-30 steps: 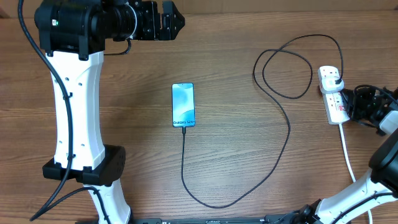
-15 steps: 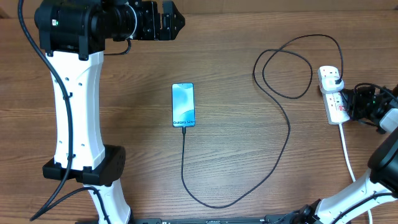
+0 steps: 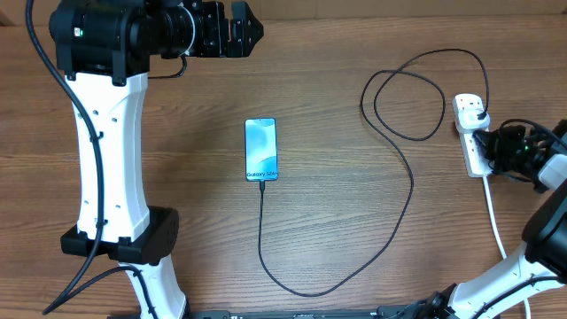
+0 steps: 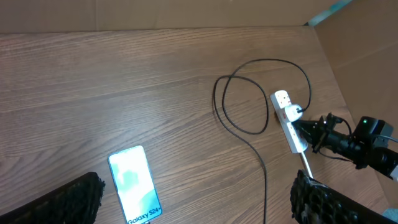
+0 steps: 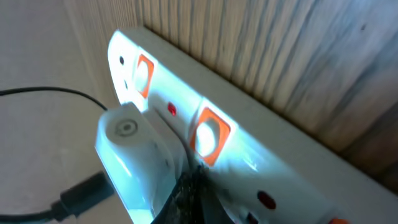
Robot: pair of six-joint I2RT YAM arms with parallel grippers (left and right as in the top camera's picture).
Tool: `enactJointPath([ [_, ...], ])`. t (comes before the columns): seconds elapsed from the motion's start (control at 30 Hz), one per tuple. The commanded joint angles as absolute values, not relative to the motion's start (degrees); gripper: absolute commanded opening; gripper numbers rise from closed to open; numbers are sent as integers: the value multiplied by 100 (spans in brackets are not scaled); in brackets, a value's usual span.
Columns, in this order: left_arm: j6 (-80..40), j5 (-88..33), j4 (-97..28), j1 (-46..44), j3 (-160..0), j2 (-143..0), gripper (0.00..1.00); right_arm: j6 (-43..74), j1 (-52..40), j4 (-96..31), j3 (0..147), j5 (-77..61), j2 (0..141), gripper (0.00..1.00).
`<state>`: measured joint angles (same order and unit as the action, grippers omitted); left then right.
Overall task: Plug charger to phone and switch on socket
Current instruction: 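Press the power strip switch down with the right gripper, then lift the right gripper up and away from the power strip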
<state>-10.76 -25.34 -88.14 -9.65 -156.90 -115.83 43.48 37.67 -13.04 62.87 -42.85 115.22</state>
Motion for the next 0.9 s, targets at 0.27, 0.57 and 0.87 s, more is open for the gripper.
enactJointPath([
  [0.27, -1031, -2620, -8809, -950, -15762, -11618, 99, 4327, 3638, -1055, 6029, -3715, 11928, 4],
  [0.57, -1031, -2620, -8809, -950, -15762, -11618, 100, 4296, 4493, -1085, 6195, -4244, 11338, 4],
  [0.87, -1031, -2620, -8809, -950, -15762, -11618, 99, 4193, 4952, -1100, 6195, -4928, 9977, 4],
])
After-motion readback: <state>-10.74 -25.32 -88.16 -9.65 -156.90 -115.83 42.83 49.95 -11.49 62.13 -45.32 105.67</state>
